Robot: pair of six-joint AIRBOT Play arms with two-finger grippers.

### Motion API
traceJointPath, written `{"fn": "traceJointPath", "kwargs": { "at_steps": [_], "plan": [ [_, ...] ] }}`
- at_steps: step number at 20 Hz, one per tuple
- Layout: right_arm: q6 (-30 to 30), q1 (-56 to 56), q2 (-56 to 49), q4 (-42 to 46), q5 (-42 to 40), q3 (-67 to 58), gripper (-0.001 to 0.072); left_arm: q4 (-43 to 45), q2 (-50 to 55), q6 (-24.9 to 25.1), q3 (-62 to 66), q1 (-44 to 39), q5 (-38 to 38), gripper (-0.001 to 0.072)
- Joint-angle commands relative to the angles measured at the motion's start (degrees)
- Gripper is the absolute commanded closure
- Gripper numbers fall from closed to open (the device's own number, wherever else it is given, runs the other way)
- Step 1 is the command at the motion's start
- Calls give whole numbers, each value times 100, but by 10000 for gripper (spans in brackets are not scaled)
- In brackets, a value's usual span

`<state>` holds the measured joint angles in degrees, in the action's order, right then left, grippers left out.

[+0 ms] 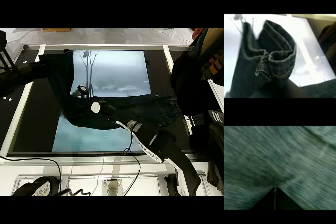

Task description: Fold the clothes and pants, and hang the long-sleeved shirts on hangers.

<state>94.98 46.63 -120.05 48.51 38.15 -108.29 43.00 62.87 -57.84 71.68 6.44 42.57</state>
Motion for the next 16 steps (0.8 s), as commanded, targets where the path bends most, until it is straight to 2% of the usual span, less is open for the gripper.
{"fn": "traceJointPath", "kwargs": {
  "at_steps": [1, 4, 6, 9, 11, 12, 13, 14, 16],
  "plan": [
    [50, -396, 66, 376, 573, -87, 673, -20, 52, -2, 0, -63, 72, 680],
    [50, -1296, 422, 590, 1196, -87, 673, -22, 186, -107, -9, -417, 210, 680],
    [46, -1950, 739, 592, 1515, -87, 673, -20, 345, -372, -26, -866, 337, 680],
    [-33, -2859, 1309, 603, 2059, -87, 673, -15, 717, -402, -87, -1727, 422, 680],
    [-149, -3377, 1716, 601, 2323, -87, 673, -13, 1034, -796, -98, -2243, 647, 659],
    [-160, -3595, 1912, 603, 2433, -87, 673, -15, 1165, -1001, -98, -2433, 841, 510],
    [-162, -3805, 2116, 610, 2546, -87, 673, -13, 1272, -1193, -98, -2588, 1078, 222],
    [-166, -3991, 2310, 647, 2625, -85, 673, -15, 1325, -1346, -98, -2677, 1279, -4],
    [-245, -4284, 2625, 774, 2741, -85, 672, -13, 1325, -1504, -90, -2699, 1606, 3]
  ]
}}
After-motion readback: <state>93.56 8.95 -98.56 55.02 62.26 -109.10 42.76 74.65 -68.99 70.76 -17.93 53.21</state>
